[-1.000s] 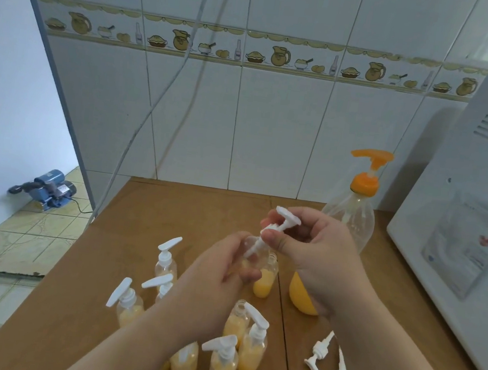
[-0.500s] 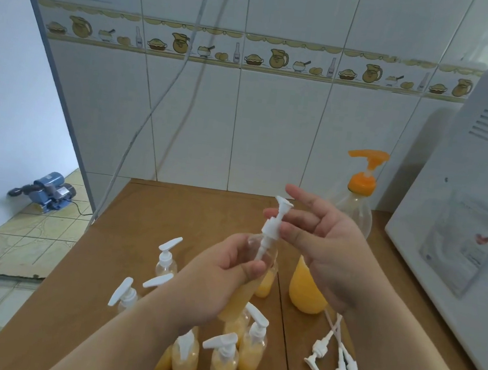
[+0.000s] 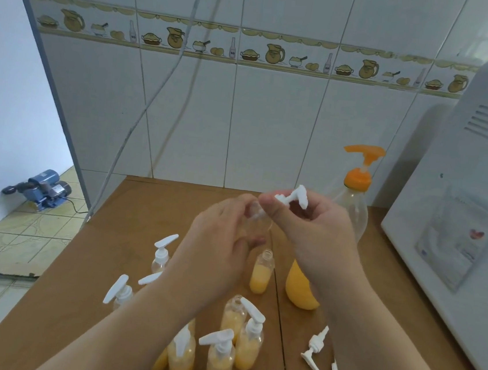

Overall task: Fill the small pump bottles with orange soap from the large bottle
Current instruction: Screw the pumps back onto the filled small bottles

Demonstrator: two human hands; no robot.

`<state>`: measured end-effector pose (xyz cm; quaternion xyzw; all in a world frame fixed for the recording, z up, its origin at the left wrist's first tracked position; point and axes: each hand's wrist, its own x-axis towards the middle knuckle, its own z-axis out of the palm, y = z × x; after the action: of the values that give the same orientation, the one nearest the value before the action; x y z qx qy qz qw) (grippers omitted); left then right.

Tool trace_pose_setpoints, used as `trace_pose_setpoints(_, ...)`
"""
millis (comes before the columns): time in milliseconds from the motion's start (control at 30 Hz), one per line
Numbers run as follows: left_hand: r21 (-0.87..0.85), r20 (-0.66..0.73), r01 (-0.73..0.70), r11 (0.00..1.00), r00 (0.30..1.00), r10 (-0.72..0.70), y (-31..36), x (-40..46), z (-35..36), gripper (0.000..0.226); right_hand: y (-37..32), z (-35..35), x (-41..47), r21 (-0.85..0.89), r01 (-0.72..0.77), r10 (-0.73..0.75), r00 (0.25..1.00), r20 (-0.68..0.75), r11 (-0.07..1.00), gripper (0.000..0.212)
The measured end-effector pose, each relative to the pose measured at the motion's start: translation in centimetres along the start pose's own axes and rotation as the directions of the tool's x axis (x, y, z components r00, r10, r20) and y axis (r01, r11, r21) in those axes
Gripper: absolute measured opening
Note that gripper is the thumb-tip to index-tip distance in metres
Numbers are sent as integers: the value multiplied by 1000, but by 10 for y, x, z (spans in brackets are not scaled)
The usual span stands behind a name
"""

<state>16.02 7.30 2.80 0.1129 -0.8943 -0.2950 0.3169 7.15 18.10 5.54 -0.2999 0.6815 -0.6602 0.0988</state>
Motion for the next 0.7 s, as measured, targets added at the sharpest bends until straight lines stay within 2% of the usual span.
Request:
trace_pose_setpoints(100, -217, 65, 71, 973, 996, -58, -4, 6, -5, 27, -5, -6, 2, -69, 103, -97, 992, 85, 992, 23)
trace_pose_setpoints(133, -229, 74, 64, 971, 996, -49, -4, 7, -4, 27, -4, -7, 4, -88, 121, -113, 989, 91, 989, 24)
trace_pose_setpoints(267, -54, -17, -43, 998, 999, 43, -2, 10, 3, 30, 2, -6, 8, -143, 132, -129, 991, 35, 981, 20)
trace_pose_setpoints(333, -22, -9, -45, 999, 999, 44, -4, 11, 6, 37, 6, -6, 8, -189, 142, -140, 990, 24, 972, 19)
trace_pose_setpoints(400, -34, 47, -19, 999, 999, 21, -5, 12, 7, 43, 8, -7, 6, -256, 173, -169, 985, 38, 951, 19)
trace_pose_setpoints(500, 18, 221, 77, 997, 972, -79, -13, 13, 5, 66, 14, -16, 1, -366, 218, -218, 975, 41, 905, 12)
trace_pose_setpoints(533, 93, 281, 107, 990, 951, -129, -18, 13, 5, 69, 17, -22, -2, -403, 229, -241, 970, 21, 886, 11)
trace_pose_setpoints(633, 385, 449, 98, 918, 848, -279, -37, 16, 5, 58, 32, -41, -10, -507, 218, -271, 962, -33, 834, 12)
trace_pose_setpoints(700, 513, 604, 55, 857, 686, -405, -46, 15, 13, 56, 48, -51, -16, -551, 147, -202, 979, -41, 822, 10)
